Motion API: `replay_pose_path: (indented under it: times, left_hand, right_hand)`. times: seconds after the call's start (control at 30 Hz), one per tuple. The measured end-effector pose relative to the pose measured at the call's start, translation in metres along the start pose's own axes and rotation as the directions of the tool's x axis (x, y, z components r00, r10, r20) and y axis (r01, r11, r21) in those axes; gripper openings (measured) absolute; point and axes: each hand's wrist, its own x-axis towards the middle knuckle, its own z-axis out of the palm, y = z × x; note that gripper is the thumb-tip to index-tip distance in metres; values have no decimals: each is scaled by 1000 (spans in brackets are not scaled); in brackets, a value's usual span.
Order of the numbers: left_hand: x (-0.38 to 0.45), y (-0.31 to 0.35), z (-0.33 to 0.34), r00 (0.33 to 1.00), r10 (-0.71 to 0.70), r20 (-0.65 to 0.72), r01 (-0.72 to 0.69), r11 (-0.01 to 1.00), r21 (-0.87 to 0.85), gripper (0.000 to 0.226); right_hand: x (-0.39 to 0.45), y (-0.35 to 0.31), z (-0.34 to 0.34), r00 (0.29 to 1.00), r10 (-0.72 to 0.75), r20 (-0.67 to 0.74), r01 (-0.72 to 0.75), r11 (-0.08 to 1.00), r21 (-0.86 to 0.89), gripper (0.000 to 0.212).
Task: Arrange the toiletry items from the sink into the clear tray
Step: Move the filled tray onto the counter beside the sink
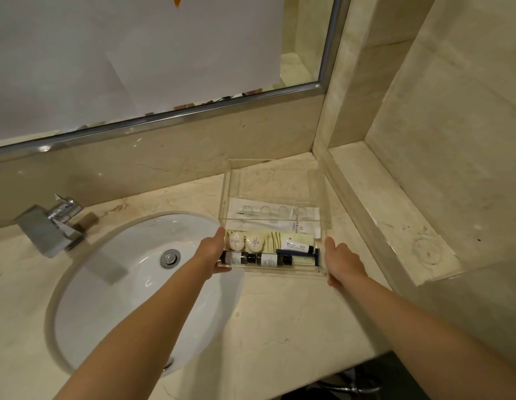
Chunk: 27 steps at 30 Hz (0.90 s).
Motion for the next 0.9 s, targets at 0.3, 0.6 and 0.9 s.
replay_pose_path:
  times: [0.3,0.6,0.9]
  left_hand:
    - [7,9,-1,999,52,-8,-52,998,-31,53]
    - [4,23,5,996,-47,-81,14,930,-367,59]
    - [5,47,8,995,51,84,-10,901,-433,61]
  right_hand:
    - [-5,-13,4,987,85,135,-127,933,337,59]
    - [0,-26,1,991,63,116,-119,807,579,35]
    - [5,-45,-6,996,39,76,-83,669,739,21]
